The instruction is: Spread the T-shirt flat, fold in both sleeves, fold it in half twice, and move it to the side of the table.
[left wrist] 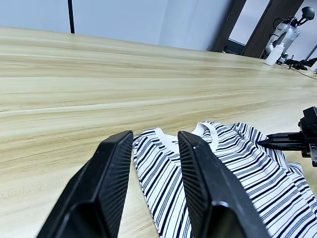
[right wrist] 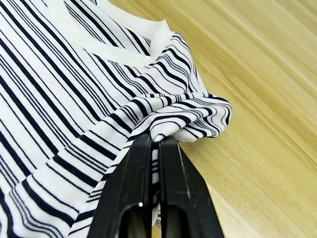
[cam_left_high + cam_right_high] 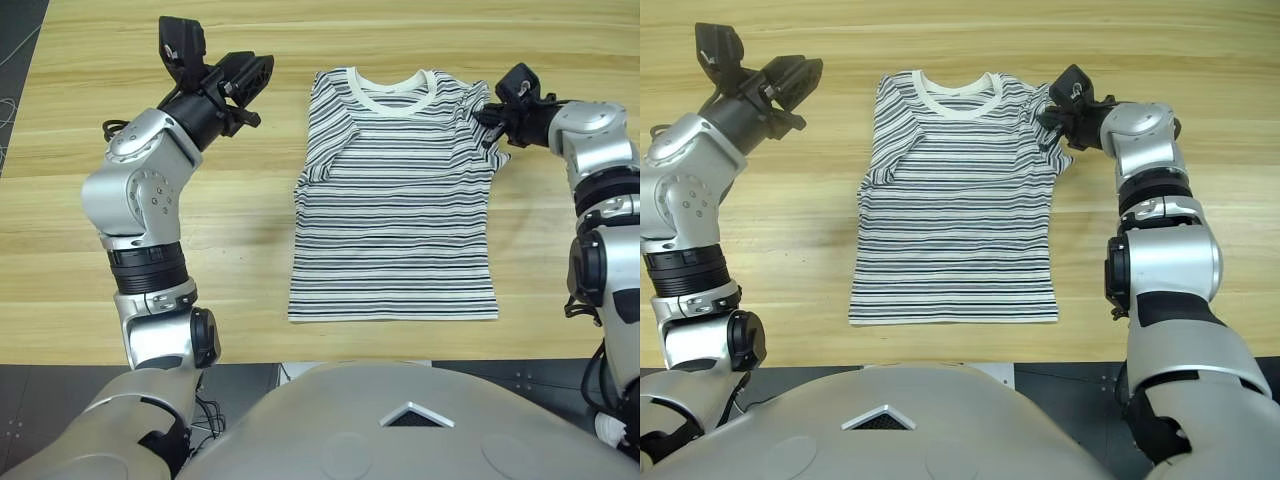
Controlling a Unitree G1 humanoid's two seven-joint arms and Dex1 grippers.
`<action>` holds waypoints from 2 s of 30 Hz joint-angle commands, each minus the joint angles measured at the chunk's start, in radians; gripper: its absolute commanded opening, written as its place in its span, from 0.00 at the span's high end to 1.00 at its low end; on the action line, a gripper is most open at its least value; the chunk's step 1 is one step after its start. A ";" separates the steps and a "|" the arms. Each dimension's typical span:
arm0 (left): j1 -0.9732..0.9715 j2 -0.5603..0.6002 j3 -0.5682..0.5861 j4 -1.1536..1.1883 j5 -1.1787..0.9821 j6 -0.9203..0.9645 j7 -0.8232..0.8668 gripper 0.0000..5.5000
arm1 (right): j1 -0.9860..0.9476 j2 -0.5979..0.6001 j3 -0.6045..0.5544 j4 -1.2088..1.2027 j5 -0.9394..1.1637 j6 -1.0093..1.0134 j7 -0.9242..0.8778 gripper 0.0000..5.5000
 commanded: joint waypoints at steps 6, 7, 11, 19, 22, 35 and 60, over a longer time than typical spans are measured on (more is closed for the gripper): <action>0.004 0.000 -0.014 -0.017 -0.010 0.009 0.016 0.69 | 0.009 -0.023 0.037 -0.087 -0.036 -0.020 -0.023 0.98; 0.005 0.001 -0.015 -0.018 -0.011 0.010 0.016 0.69 | 0.012 -0.026 0.039 -0.095 -0.038 -0.020 -0.023 0.98; 0.003 0.003 -0.016 -0.019 -0.012 0.010 0.017 0.69 | 0.031 -0.029 0.054 -0.144 -0.041 -0.018 -0.009 0.98; 0.008 0.005 -0.019 -0.027 -0.017 0.014 0.019 0.69 | 0.129 -0.012 0.111 -0.313 -0.042 0.012 0.047 0.98; 0.010 0.005 -0.020 -0.031 -0.020 0.016 0.020 0.69 | 0.159 -0.012 0.124 -0.383 -0.040 0.035 0.055 0.98; 0.016 0.003 -0.023 -0.037 -0.025 0.015 0.021 0.69 | 0.196 0.023 0.201 -0.440 -0.115 0.037 -0.037 0.98; 0.006 -0.002 -0.028 -0.021 -0.028 0.013 0.022 0.69 | 0.287 0.009 0.242 -0.676 -0.123 0.057 0.019 0.82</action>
